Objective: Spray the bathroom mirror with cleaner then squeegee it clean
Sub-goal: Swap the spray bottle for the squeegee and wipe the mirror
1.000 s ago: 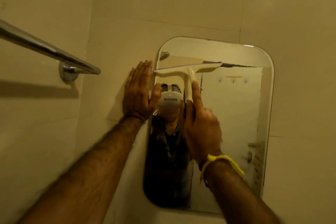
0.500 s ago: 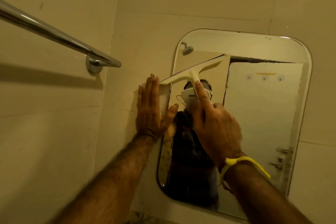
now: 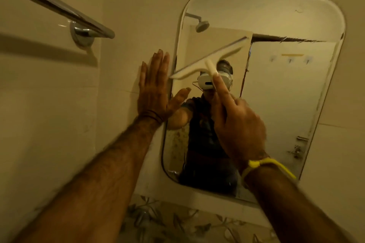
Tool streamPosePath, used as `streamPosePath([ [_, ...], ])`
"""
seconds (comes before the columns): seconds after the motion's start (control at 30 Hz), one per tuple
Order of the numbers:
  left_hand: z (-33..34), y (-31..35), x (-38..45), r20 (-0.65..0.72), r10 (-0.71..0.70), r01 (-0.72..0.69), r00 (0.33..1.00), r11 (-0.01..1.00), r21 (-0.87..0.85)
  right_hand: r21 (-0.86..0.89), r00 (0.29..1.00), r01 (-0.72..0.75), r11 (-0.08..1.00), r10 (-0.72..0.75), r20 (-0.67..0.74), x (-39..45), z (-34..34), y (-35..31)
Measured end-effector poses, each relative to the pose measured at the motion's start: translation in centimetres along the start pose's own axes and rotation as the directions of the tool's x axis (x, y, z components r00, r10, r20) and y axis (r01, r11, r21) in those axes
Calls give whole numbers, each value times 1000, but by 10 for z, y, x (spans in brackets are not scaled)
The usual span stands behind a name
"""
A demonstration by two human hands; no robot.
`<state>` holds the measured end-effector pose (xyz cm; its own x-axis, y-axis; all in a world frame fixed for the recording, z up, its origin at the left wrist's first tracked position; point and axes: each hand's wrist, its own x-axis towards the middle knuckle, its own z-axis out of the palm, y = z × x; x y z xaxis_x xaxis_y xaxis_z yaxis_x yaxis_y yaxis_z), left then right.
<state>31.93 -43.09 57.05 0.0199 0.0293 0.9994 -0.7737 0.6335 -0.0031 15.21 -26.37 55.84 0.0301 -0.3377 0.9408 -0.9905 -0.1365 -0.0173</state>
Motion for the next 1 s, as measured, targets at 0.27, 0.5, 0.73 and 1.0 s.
streamPosePath([
  [0.27, -1, 3, -2, 33, 97, -99, 995, 991, 91, -7, 987, -23, 1000, 21, -160, 5, 7, 13],
  [0.5, -5, 5, -1, 60, 95, -98, 994, 994, 43, 1, 994, -78, 997, 77, -78, -58, 13, 31],
  [0.73, 2, 1, -1, 55, 139, -143, 989, 986, 84, 15, 938, -207, 978, 202, -283, 0, 9, 38],
  [1.0, 5, -2, -3, 43, 172, -176, 984, 980, 96, 102, 937, -230, 968, 248, -246, -48, 26, 20],
])
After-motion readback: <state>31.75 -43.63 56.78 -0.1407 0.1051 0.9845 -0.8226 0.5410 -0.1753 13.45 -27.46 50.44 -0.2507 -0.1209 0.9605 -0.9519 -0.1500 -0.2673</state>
